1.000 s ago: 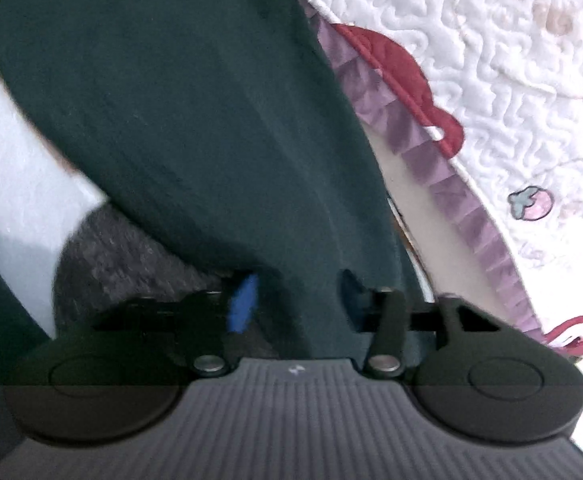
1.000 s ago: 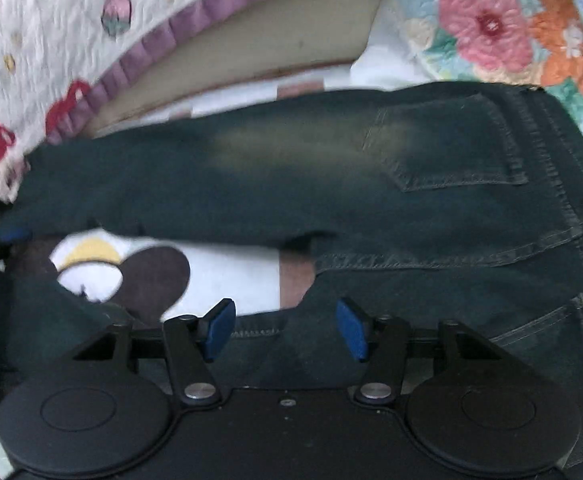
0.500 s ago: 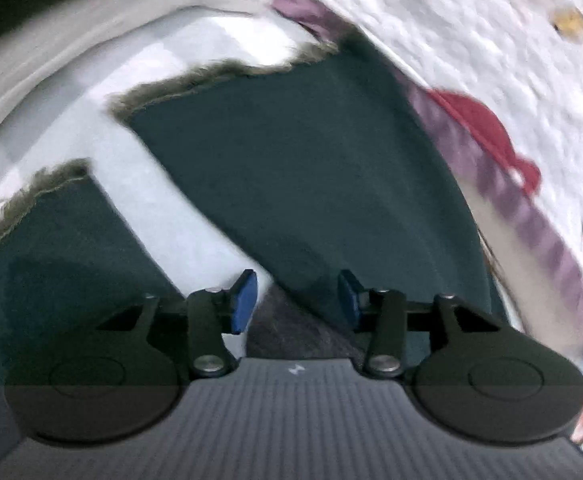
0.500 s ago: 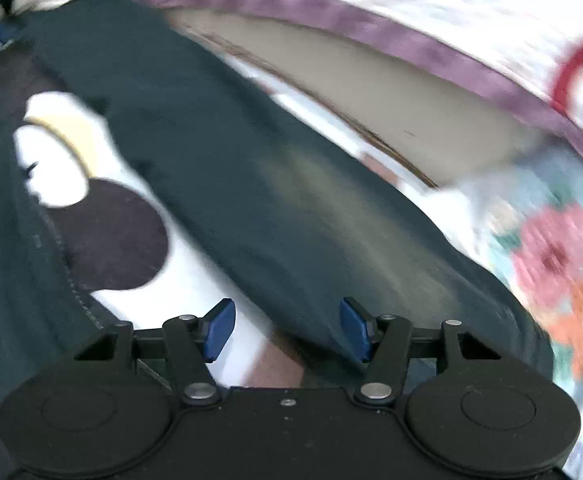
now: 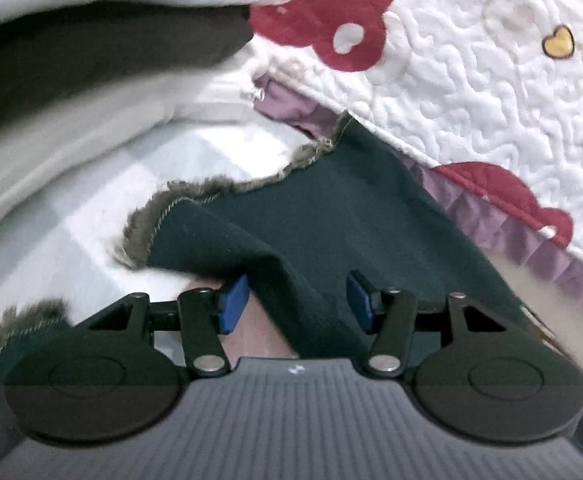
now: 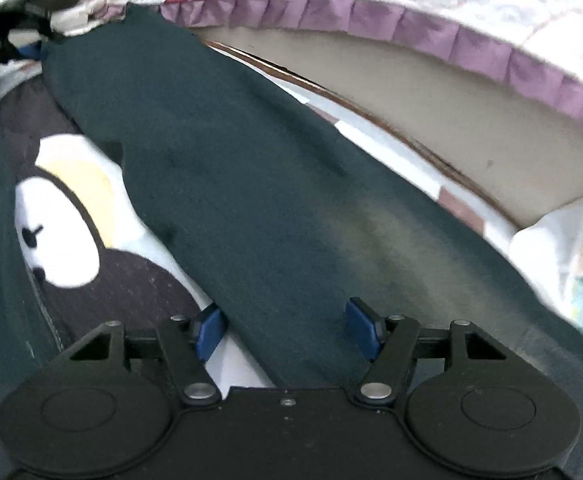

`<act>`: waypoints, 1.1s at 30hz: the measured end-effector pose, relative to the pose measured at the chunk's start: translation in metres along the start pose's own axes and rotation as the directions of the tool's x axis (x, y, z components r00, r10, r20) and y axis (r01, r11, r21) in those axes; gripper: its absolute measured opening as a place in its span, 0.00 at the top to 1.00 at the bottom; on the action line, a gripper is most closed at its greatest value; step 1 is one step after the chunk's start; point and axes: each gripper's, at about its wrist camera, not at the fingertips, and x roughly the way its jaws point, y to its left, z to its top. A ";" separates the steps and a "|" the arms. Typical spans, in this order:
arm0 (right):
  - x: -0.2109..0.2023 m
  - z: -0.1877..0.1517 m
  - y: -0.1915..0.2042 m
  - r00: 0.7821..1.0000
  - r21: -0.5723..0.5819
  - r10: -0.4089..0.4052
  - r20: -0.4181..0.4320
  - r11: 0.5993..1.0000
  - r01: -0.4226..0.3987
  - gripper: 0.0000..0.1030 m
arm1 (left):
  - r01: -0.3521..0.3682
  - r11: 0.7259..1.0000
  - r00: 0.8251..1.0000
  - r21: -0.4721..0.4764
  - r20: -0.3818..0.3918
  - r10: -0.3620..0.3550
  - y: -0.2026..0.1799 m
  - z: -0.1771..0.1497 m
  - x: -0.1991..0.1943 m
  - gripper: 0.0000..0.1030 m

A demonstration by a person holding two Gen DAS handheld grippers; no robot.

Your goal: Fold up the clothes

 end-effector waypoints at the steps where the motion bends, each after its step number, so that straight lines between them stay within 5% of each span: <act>1: 0.002 -0.001 -0.003 1.000 0.017 0.001 0.013 1.000 -0.001 0.20 | -0.005 1.000 1.000 0.009 0.003 0.005 -0.001 0.002 0.002 0.84; 2: 0.005 -0.001 -0.006 1.000 0.034 0.001 0.024 0.999 -0.001 0.18 | -0.001 1.000 1.000 0.024 -0.002 0.001 -0.002 0.006 0.005 0.95; 4: 0.009 -0.001 -0.015 0.999 0.079 0.030 0.044 0.996 -0.034 0.22 | 0.065 0.998 0.996 0.005 0.053 -0.066 -0.002 0.017 -0.011 0.96; 5: 0.011 -0.001 -0.019 0.997 0.106 0.048 0.057 0.993 -0.054 0.31 | 0.135 0.991 0.984 -0.007 0.120 -0.133 -0.004 0.026 -0.030 0.96; 7: 0.007 0.002 -0.032 0.987 0.227 0.139 0.086 0.961 -0.155 0.72 | 0.159 0.983 0.965 0.087 0.198 -0.174 -0.023 0.042 -0.069 0.96; 9: 0.001 0.003 -0.037 0.974 0.297 0.192 0.121 0.929 -0.220 0.83 | 0.118 0.976 0.959 0.182 0.235 -0.160 -0.036 0.043 -0.096 0.96; 13: 0.008 0.000 -0.035 0.940 0.309 0.337 0.046 0.890 -0.334 0.80 | -0.008 1.000 1.000 0.006 0.005 0.008 0.004 0.026 -0.071 0.96; 15: 0.010 0.003 -0.035 0.922 0.299 0.387 0.019 0.878 -0.374 0.74 | -0.081 0.997 0.991 -0.002 -0.105 0.080 0.017 0.020 -0.051 0.96; 17: 0.007 0.012 -0.039 0.899 0.302 0.439 0.007 0.856 -0.420 0.73 | -0.124 0.991 0.985 0.050 -0.116 0.129 0.010 0.018 -0.046 0.95; 19: -0.004 0.023 -0.049 0.891 0.313 0.449 0.064 0.839 -0.445 0.55 | -0.161 0.982 0.979 0.100 -0.108 0.172 0.002 0.018 -0.044 0.91; 22: -0.014 0.037 -0.068 0.919 0.337 0.381 0.104 0.856 -0.393 0.49 | -0.209 0.967 0.971 0.143 -0.086 0.223 -0.001 0.020 -0.044 0.87; 25: -0.008 0.044 -0.090 0.969 0.345 0.245 0.022 0.908 -0.238 0.49 | -0.256 0.951 0.959 0.176 -0.076 0.273 -0.001 0.021 -0.043 0.83; 28: -0.005 0.034 -0.120 0.995 0.368 0.092 -0.043 0.927 -0.070 0.49 | -0.311 0.914 0.945 0.260 -0.021 0.327 -0.010 0.023 -0.049 0.80; 29: -0.005 0.028 -0.131 0.997 0.376 0.049 -0.056 0.926 -0.025 0.49 | -0.284 0.913 0.955 0.292 -0.002 0.298 -0.016 0.025 -0.055 0.79; 31: -0.006 0.012 -0.147 0.998 0.402 0.001 -0.066 0.915 0.026 0.49 | -0.108 0.941 0.994 0.319 0.009 0.111 -0.035 0.027 -0.072 0.70; 33: -0.005 -0.002 -0.155 0.998 0.446 0.006 -0.060 0.895 0.022 0.49 | 0.059 0.943 0.998 0.328 0.011 -0.066 -0.060 0.021 -0.089 0.63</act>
